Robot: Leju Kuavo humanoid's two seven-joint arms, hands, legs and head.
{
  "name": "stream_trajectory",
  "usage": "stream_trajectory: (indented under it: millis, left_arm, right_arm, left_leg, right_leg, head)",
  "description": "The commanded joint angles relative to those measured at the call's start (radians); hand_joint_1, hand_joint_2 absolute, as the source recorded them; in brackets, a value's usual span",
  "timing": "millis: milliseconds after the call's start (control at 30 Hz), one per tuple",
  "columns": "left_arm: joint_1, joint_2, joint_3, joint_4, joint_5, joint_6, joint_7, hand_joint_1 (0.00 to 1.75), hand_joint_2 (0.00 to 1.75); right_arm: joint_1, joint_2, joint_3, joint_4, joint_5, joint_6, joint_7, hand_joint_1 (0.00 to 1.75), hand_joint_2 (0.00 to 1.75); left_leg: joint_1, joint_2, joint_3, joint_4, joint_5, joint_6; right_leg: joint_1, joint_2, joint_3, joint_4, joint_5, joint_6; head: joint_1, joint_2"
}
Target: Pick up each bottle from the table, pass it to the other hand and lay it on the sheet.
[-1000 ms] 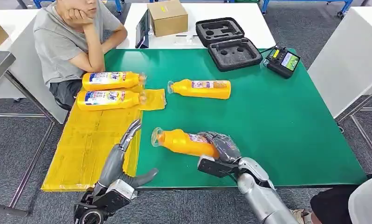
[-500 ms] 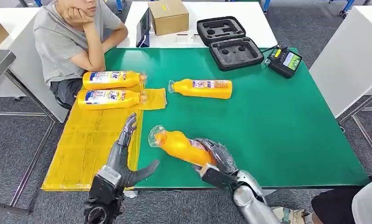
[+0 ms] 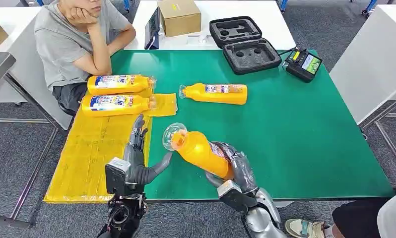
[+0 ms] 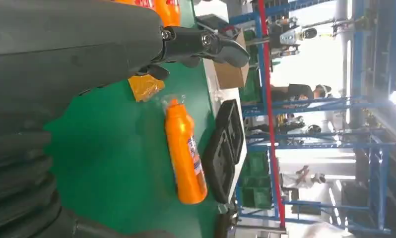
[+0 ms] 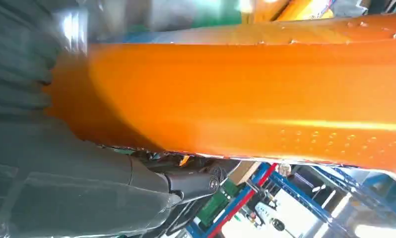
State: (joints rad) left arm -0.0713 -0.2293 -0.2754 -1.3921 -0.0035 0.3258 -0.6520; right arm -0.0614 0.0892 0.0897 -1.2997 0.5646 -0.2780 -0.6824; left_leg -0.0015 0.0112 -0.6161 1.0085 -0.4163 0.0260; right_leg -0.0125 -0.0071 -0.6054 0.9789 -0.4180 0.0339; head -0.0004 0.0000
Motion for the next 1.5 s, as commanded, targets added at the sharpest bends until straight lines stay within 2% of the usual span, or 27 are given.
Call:
stream_trajectory:
  millis: [33, 333, 400, 467, 867, 1200, 1433, 1500]
  left_arm:
    - [-0.105, 0.001, -0.082, 0.198, 0.070, -0.051, 0.031, 0.00, 1.75]
    - [-0.091, 0.033, -0.141, 0.158, 0.158, -0.136, 0.064, 0.00, 1.75]
    - [-0.091, 0.034, -0.141, 0.160, 0.158, -0.137, 0.064, 0.00, 1.75]
    - [-0.091, 0.034, -0.141, 0.160, 0.158, -0.137, 0.064, 0.00, 1.75]
    - [-0.113, 0.028, -0.139, 0.182, 0.182, -0.187, 0.093, 0.00, 1.75]
    - [-0.141, 0.003, -0.199, 0.266, 0.155, -0.190, 0.075, 0.00, 1.75]
    - [-0.141, 0.002, -0.201, 0.268, 0.155, -0.189, 0.075, 0.00, 1.75]
    - [-0.153, -0.001, -0.206, 0.286, 0.133, -0.155, 0.061, 0.00, 1.75]
  right_arm:
    - [0.029, 0.023, -0.061, -0.055, -0.014, -0.078, -0.016, 1.75, 1.75]
    - [-0.005, 0.017, -0.115, 0.062, 0.049, -0.200, -0.005, 1.75, 1.75]
    - [-0.006, 0.015, -0.117, 0.065, 0.049, -0.201, -0.006, 1.75, 1.75]
    - [-0.006, 0.015, -0.117, 0.065, 0.049, -0.201, -0.006, 1.75, 1.75]
    - [-0.045, 0.022, -0.153, 0.110, 0.005, -0.165, -0.016, 1.75, 1.75]
    - [-0.103, 0.036, -0.081, 0.189, -0.044, -0.186, -0.016, 1.75, 1.75]
    - [-0.104, 0.037, -0.079, 0.191, -0.045, -0.187, -0.016, 1.75, 1.75]
    - [-0.114, 0.034, -0.060, 0.219, -0.058, -0.187, -0.016, 1.75, 1.75]
  left_leg:
    - [0.000, -0.004, 0.002, -0.001, 0.000, -0.001]
    - [0.000, -0.002, 0.003, -0.001, -0.001, -0.001]
    - [0.001, -0.002, 0.006, -0.002, -0.002, -0.002]
    - [0.001, 0.000, 0.002, -0.001, -0.001, -0.001]
    - [0.001, 0.000, 0.004, -0.001, -0.001, -0.002]
    - [0.001, 0.001, 0.001, -0.001, -0.001, -0.001]
    - [0.001, 0.000, 0.000, -0.001, 0.000, -0.001]
    - [0.001, 0.001, 0.002, -0.001, -0.001, -0.001]
  right_leg:
    - [0.000, -0.003, 0.003, 0.000, -0.001, -0.001]
    - [0.000, -0.001, 0.004, -0.001, -0.001, -0.001]
    - [0.001, -0.001, 0.007, -0.002, -0.002, -0.002]
    - [0.000, 0.000, 0.003, -0.001, 0.000, -0.001]
    - [0.001, 0.001, 0.005, -0.001, -0.001, -0.001]
    - [0.000, 0.001, 0.002, -0.001, 0.000, -0.001]
    - [0.001, 0.001, 0.001, -0.001, 0.000, -0.001]
    - [0.000, 0.001, 0.002, -0.001, -0.001, -0.001]
  head:
    - [0.000, 0.000]
    - [0.000, 0.000]
    - [0.000, 0.000]
    - [0.000, 0.000]
    - [0.000, 0.000]
    - [0.000, 0.000]
    - [0.000, 0.000]
    - [0.000, 0.000]
